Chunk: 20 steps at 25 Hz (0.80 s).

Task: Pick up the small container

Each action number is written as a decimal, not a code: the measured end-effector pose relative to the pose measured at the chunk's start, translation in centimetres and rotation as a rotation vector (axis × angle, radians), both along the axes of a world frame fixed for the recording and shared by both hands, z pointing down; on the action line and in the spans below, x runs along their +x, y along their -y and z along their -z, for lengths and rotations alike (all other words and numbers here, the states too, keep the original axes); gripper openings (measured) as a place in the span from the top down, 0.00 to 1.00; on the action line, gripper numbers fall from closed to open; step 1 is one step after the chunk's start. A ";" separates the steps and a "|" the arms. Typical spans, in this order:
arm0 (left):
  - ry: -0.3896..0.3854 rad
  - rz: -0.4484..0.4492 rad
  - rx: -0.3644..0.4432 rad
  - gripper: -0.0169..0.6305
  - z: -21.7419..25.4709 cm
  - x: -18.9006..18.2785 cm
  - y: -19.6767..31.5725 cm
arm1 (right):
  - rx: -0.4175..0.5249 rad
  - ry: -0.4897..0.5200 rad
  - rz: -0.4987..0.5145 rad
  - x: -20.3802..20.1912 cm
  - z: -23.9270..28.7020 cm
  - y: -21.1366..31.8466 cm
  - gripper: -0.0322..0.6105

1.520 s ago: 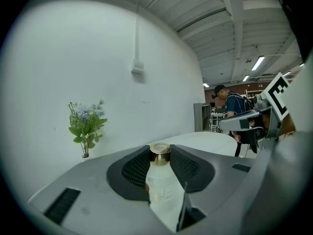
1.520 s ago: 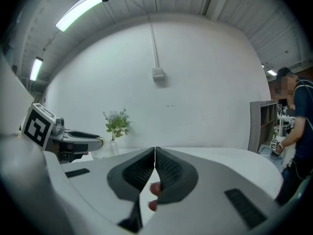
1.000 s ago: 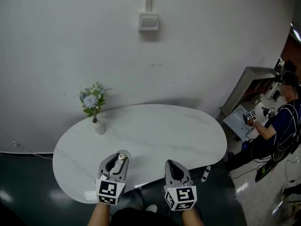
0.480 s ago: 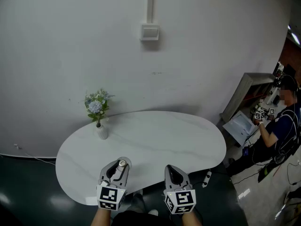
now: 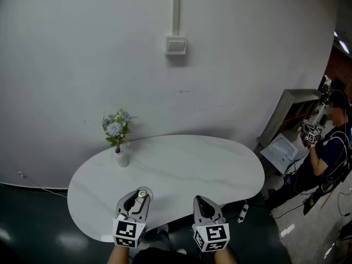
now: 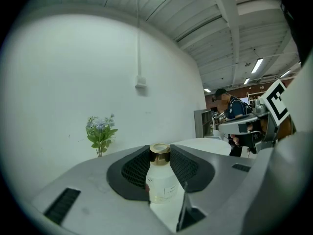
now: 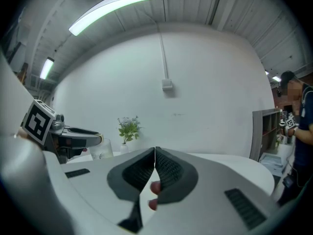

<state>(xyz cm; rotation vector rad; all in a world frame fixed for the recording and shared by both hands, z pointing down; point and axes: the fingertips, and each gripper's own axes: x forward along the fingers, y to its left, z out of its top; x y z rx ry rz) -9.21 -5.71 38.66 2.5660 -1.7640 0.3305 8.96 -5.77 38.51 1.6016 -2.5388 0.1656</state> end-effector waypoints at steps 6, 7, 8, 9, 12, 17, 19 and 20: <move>0.006 -0.005 0.001 0.77 0.3 -0.2 -0.2 | 0.001 -0.007 0.004 -0.2 0.2 -0.2 0.85; 0.008 -0.006 0.001 0.77 0.4 -0.3 -0.2 | 0.002 -0.007 0.004 -0.2 0.3 -0.2 0.85; 0.009 -0.007 0.002 0.77 0.5 -0.3 -0.2 | 0.004 -0.006 0.004 -0.2 0.3 -0.1 0.85; 0.009 -0.008 0.003 0.77 0.6 -0.3 -0.2 | 0.006 -0.006 0.004 -0.2 0.4 -0.1 0.85; 0.009 -0.010 0.006 0.77 0.8 -0.2 -0.1 | 0.009 -0.006 0.001 0.0 0.6 0.0 0.85; 0.005 -0.013 0.007 0.77 0.7 0.0 0.0 | 0.008 0.007 -0.009 0.3 0.5 0.1 0.85; 0.004 -0.014 0.006 0.77 0.5 0.0 0.1 | 0.004 0.027 -0.016 0.6 0.5 0.2 0.85; 0.004 -0.014 0.005 0.77 0.5 0.0 0.1 | 0.004 0.032 -0.019 0.8 0.6 0.3 0.85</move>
